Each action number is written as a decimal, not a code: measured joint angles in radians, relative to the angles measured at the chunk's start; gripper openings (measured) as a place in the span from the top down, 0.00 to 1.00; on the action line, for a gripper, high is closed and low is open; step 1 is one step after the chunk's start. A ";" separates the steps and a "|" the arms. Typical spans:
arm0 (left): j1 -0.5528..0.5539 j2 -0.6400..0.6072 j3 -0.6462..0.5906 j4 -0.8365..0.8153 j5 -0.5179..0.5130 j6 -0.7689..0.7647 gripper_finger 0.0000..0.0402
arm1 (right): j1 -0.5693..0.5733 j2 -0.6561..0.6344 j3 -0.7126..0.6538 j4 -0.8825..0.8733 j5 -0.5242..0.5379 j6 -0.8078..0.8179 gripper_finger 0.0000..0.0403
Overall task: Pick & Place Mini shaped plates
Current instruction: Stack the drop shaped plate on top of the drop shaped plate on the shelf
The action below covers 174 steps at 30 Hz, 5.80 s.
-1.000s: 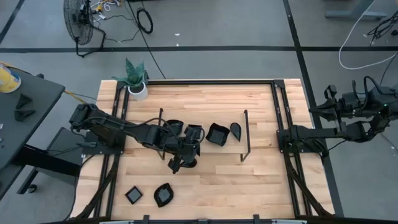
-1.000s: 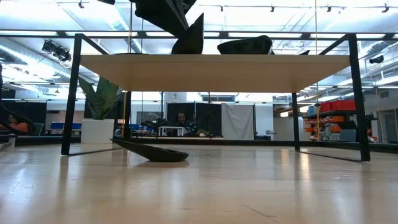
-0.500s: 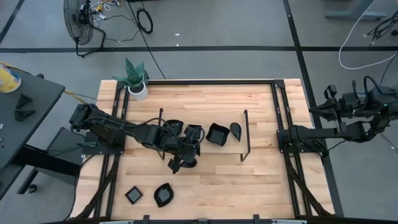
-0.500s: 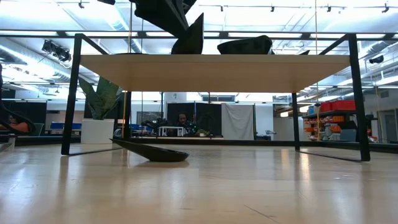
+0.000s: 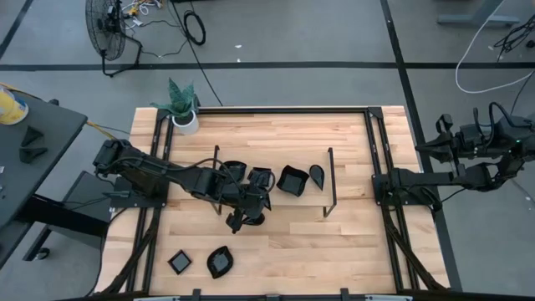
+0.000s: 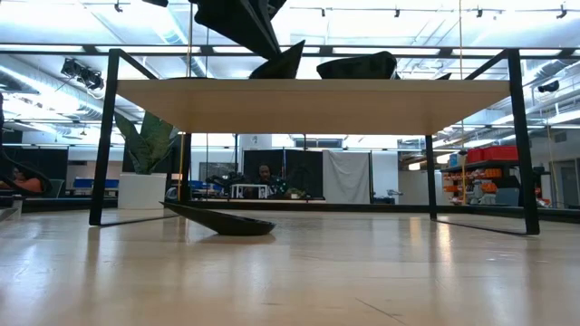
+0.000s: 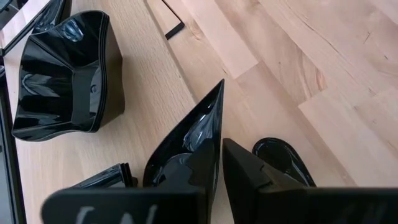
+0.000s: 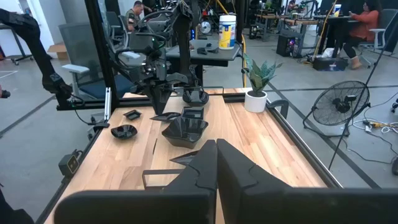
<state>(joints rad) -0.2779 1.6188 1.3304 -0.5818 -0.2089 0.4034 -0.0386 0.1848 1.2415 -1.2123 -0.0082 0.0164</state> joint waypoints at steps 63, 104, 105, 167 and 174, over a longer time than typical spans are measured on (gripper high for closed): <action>0.070 -0.177 0.561 -0.603 -0.030 -0.339 0.90 | 0.000 0.000 0.000 0.000 0.000 -0.070 0.98; 0.192 -0.392 -0.015 -0.057 0.118 -0.561 0.94 | 0.000 0.001 -0.039 0.564 0.000 0.247 0.98; 0.192 -0.398 -0.024 -0.063 0.118 -0.578 0.94 | 0.000 0.002 -0.043 0.592 -0.002 0.256 0.98; 0.178 -0.751 -0.177 -0.078 0.045 -0.603 0.96 | 0.139 1.046 0.141 0.803 0.177 -0.587 0.26; 0.178 -0.751 -0.177 -0.106 0.045 -0.633 0.96 | 0.203 1.125 0.171 0.776 0.334 -0.815 0.21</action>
<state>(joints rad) -0.0996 0.8677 1.1538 -0.6878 -0.1642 -0.2295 0.1645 1.3100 1.4129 -0.4365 0.3262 -0.7982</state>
